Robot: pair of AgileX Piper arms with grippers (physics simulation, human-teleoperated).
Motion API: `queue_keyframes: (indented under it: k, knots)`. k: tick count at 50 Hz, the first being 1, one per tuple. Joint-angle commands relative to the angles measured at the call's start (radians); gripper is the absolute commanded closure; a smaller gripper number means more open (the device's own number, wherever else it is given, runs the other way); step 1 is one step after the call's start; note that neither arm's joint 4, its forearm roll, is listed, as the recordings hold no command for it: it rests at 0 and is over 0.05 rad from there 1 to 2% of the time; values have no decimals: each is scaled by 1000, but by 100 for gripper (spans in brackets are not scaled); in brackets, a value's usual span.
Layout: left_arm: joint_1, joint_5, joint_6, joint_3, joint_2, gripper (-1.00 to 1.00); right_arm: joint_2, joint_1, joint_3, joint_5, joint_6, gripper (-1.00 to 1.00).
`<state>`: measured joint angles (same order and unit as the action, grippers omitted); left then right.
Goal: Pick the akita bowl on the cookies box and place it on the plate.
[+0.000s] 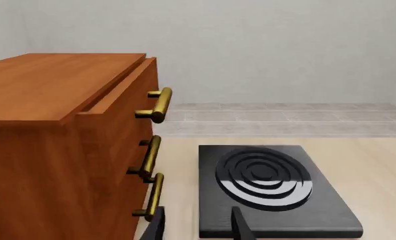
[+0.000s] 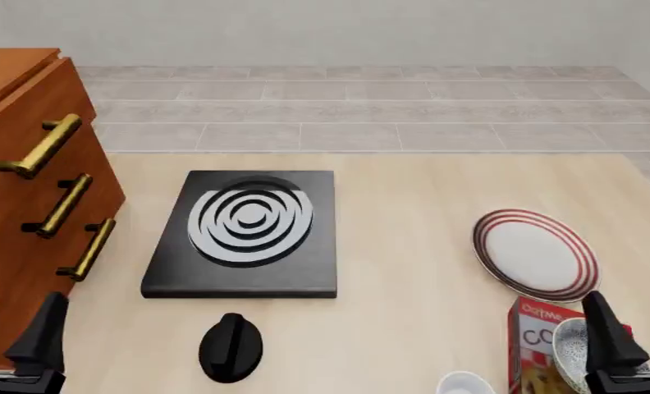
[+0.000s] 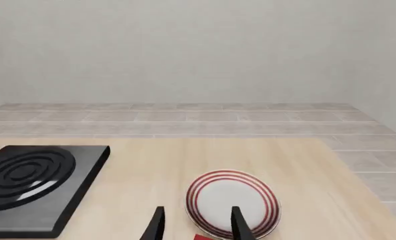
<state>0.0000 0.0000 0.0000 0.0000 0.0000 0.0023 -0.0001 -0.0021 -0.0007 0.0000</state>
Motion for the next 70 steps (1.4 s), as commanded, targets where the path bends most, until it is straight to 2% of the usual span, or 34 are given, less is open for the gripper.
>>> queue_keyframes:
  k: [1, 26, 28, 32, 33, 34, 36, 37, 38, 40, 43, 44, 46, 50, 51, 53, 54, 55, 56, 59, 64, 66, 70]
  knots:
    - [0, 0, 0, 0, 0, -100, 5, -2, -14, 3, 3, -100]
    - [0, 0, 0, 0, 0, -100, 3, -9, -36, 32, -1, -100]
    - [0, 0, 0, 0, 0, -100, 4, -19, -55, 39, 16, -100]
    - [0, 0, 0, 0, 0, -100, 14, -23, -105, 85, 36, -100]
    - [0, 0, 0, 0, 0, -100, 40, -23, -131, 98, 51, -100]
    - [0, 0, 0, 0, 0, -100, 39, -5, -199, 153, 53, -100]
    - [0, 0, 0, 0, 0, -100, 54, -8, -224, 167, 52, -100]
    - [0, 0, 0, 0, 0, -100, 133, 9, -338, 235, 58, -100]
    - [0, 0, 0, 0, 0, -100, 134, 11, -406, 294, 47, -100]
    - [0, 0, 0, 0, 0, -100, 147, 11, -466, 346, 32, -100]
    - [0, 0, 0, 0, 0, -100, 168, 5, -535, 408, 47, -100]
    - [0, 0, 0, 0, 0, -100, 168, 5, -535, 408, 47, -100]
    - [0, 0, 0, 0, 0, -100, 216, -6, -574, 457, 97, -100]
    - [0, 0, 0, 0, 0, -100, 249, -10, -626, 523, 129, -100]
    - [0, 0, 0, 0, 0, -100, 280, -24, -626, 531, 120, -100]
    - [0, 0, 0, 0, 0, -100, 336, -59, -643, 553, 58, -100]
    - [0, 0, 0, 0, 0, -100, 336, -59, -643, 554, 58, -100]
    - [0, 0, 0, 0, 0, -100, 352, -89, -666, 580, 25, -100]
    - [0, 0, 0, 0, 0, -100, 390, -116, -670, 597, 17, -100]
    - [0, 0, 0, 0, 0, -100, 405, -109, -684, 632, 68, -100]
    - [0, 0, 0, 0, 0, -100, 408, -102, -694, 675, 89, -100]
    - [0, 0, 0, 0, 0, -100, 411, -101, -699, 695, 119, -100]
    - [0, 0, 0, 0, 0, -100, 419, -116, -711, 730, 85, -100]
